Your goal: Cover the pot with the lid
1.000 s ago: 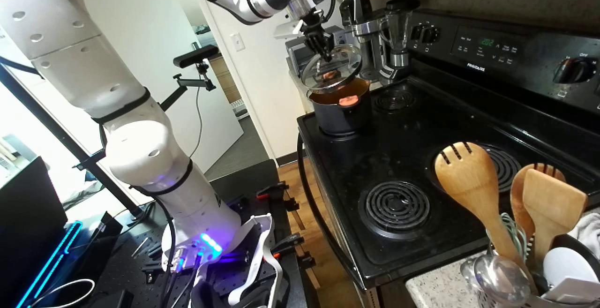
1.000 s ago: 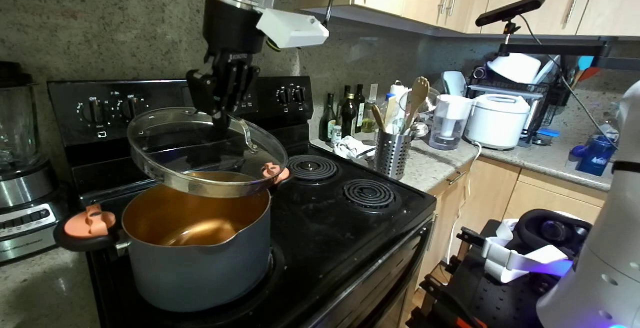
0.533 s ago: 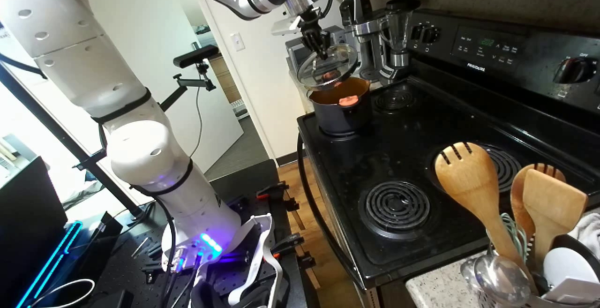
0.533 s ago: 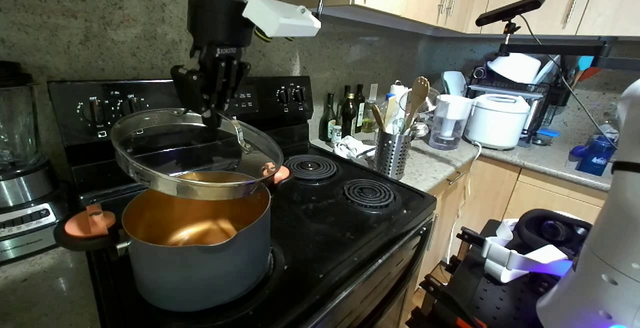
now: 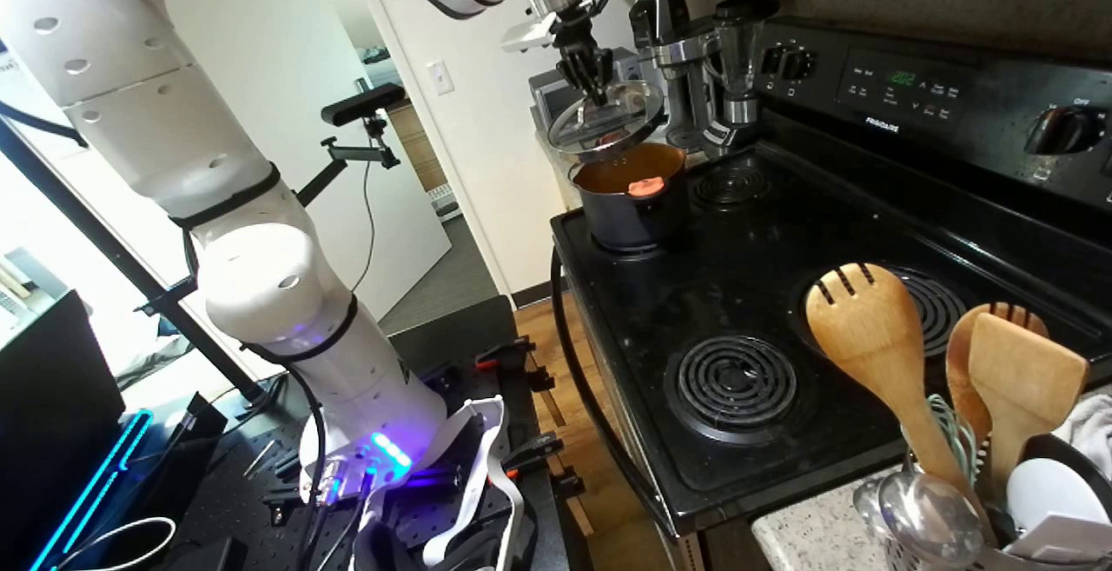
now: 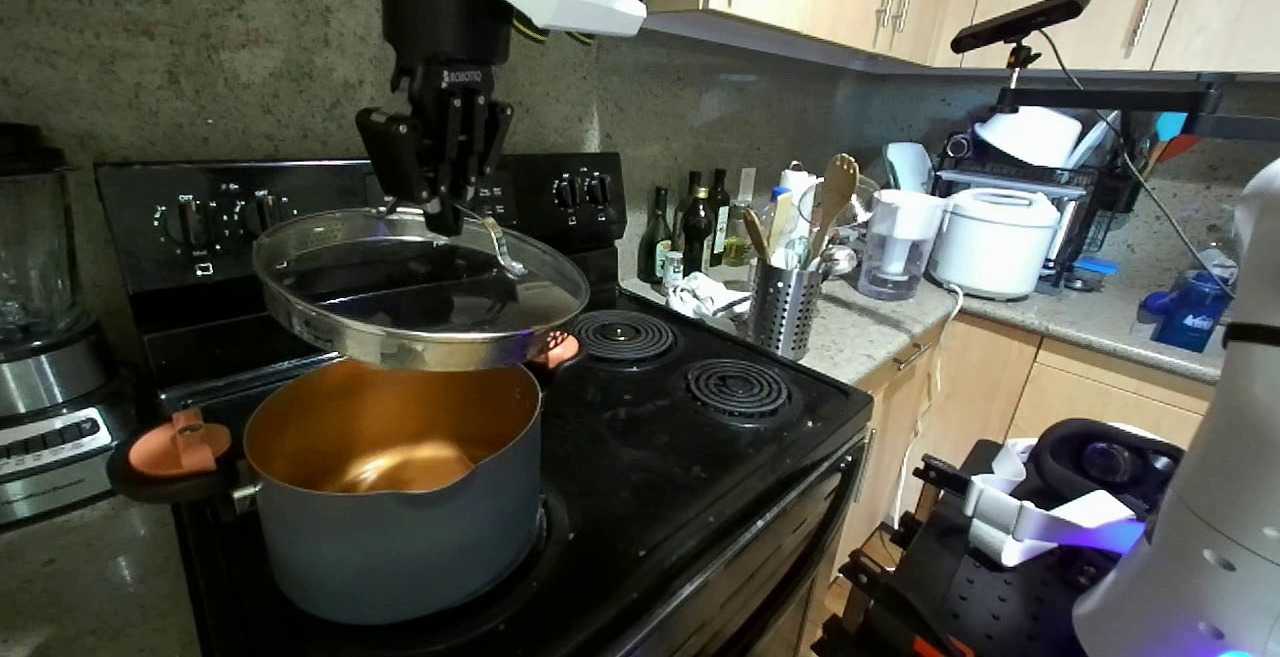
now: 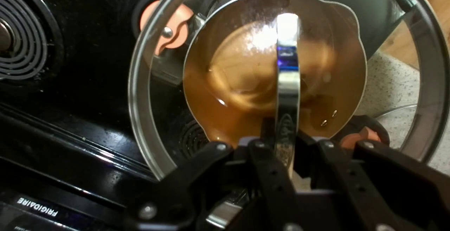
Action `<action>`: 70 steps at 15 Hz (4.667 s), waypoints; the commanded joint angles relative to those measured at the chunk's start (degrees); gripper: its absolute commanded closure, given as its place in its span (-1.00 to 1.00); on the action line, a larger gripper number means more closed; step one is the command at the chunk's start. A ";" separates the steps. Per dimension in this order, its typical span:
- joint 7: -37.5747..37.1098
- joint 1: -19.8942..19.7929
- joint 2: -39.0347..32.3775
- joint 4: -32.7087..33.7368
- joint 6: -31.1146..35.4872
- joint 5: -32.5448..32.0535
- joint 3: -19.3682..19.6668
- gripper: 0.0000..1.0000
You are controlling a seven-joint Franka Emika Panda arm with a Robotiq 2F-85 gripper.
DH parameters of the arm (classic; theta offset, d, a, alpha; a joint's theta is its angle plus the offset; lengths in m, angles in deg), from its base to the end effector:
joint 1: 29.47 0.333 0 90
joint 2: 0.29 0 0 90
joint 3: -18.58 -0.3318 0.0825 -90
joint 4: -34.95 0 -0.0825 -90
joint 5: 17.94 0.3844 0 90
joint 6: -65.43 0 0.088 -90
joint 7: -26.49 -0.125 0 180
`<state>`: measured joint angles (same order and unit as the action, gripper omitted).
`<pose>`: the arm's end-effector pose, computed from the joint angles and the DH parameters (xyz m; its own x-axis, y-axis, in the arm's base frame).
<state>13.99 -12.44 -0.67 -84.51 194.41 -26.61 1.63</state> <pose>0.4731 0.3110 0.4357 0.8779 0.4449 0.1773 0.4351 -0.8956 0.0927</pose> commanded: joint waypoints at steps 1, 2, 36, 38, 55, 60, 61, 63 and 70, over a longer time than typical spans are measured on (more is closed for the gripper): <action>-0.43 -0.13 -0.41 3.38 -3.66 0.95 0.20 0.95; -0.61 -0.12 -0.92 3.98 -4.35 1.00 0.23 0.95; -0.38 2.73 -14.82 12.12 -4.63 -4.07 1.76 0.95; -0.45 2.95 -15.63 12.40 -4.48 -4.64 2.05 0.95; 0.05 4.95 -20.52 15.98 -4.59 -6.75 3.50 0.95; 0.07 5.12 -20.88 16.47 -4.64 -6.53 3.81 0.95; 0.07 5.15 -20.92 16.54 -4.66 -6.50 3.90 0.95; 0.00 5.23 -21.07 16.63 -4.74 -6.50 4.06 0.95; -0.03 5.27 -21.40 16.62 -5.01 -6.11 3.99 0.95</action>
<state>13.85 -7.97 -21.99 -69.21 190.41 -32.61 4.90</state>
